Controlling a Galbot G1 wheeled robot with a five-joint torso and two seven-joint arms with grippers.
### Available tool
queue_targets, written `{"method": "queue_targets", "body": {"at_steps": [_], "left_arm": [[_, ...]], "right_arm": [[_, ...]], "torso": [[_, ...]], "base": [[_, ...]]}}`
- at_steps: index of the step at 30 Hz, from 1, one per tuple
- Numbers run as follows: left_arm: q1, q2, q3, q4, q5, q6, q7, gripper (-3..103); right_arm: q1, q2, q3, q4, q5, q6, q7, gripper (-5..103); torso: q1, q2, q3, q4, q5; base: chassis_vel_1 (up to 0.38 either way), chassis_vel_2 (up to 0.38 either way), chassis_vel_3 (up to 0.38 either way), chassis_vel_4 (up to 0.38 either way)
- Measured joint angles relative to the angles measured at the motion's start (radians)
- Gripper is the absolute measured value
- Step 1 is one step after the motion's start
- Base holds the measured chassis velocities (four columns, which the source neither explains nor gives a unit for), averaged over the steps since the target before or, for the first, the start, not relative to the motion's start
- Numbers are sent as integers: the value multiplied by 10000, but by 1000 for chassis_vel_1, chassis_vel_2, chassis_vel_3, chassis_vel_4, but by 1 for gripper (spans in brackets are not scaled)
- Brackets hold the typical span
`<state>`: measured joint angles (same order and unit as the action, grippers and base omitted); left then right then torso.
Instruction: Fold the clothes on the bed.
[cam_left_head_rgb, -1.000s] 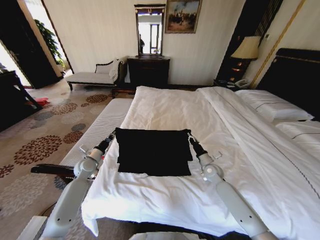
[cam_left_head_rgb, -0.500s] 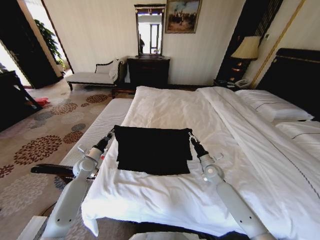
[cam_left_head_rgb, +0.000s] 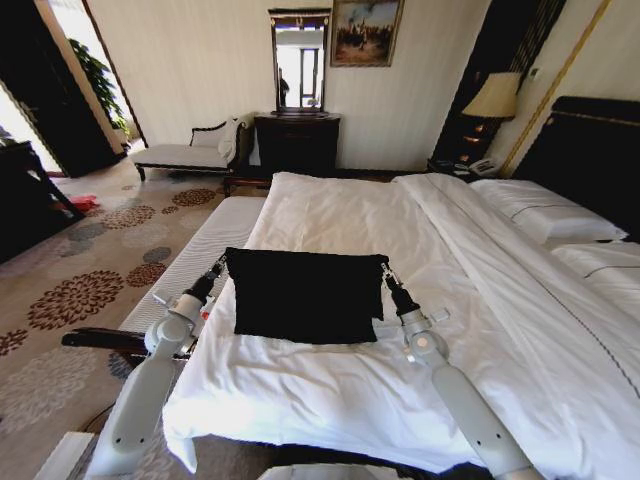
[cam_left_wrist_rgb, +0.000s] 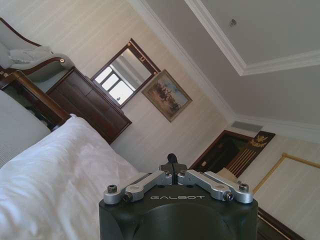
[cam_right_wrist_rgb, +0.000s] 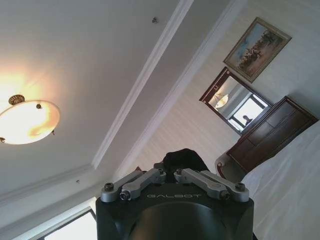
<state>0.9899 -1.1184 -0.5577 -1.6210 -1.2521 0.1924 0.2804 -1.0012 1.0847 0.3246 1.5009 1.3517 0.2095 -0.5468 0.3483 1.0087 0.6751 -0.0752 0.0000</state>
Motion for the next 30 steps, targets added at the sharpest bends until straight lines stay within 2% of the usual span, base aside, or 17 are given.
{"method": "queue_targets", "body": {"at_steps": [6,10,13,16,23,30], "left_arm": [[-110,0,63,189,38,-2,-126,0],[-343,-20,181,502,127,-20,-328,0],[-703,-80,333,939,256,-44,-489,0],[-973,-116,444,1286,390,-79,-592,0],[-1751,-310,621,2634,843,-193,-899,0],[-2044,-455,669,3441,1089,-255,-1124,0]], "right_arm": [[194,25,-152,-265,-133,34,95,2],[583,130,-442,-745,-462,65,494,2],[1228,334,-900,-1412,-915,95,1268,2],[1770,503,-1206,-1966,-1179,155,1550,2],[3616,1529,-1979,-4434,-2370,573,2418,2],[4456,2134,-2182,-5918,-3068,837,2819,2]], "torso": [[0,0,-1,-1,-1],[0,0,0,-1,0],[0,0,1,-1,0],[0,0,0,-1,-1],[3,-1,2,1,-1],[2,0,1,1,-1]], "base": [[0,0,0,0],[0,0,0,0],[0,0,0,0],[0,0,0,0],[0,0,0,0],[0,0,0,0]]}}
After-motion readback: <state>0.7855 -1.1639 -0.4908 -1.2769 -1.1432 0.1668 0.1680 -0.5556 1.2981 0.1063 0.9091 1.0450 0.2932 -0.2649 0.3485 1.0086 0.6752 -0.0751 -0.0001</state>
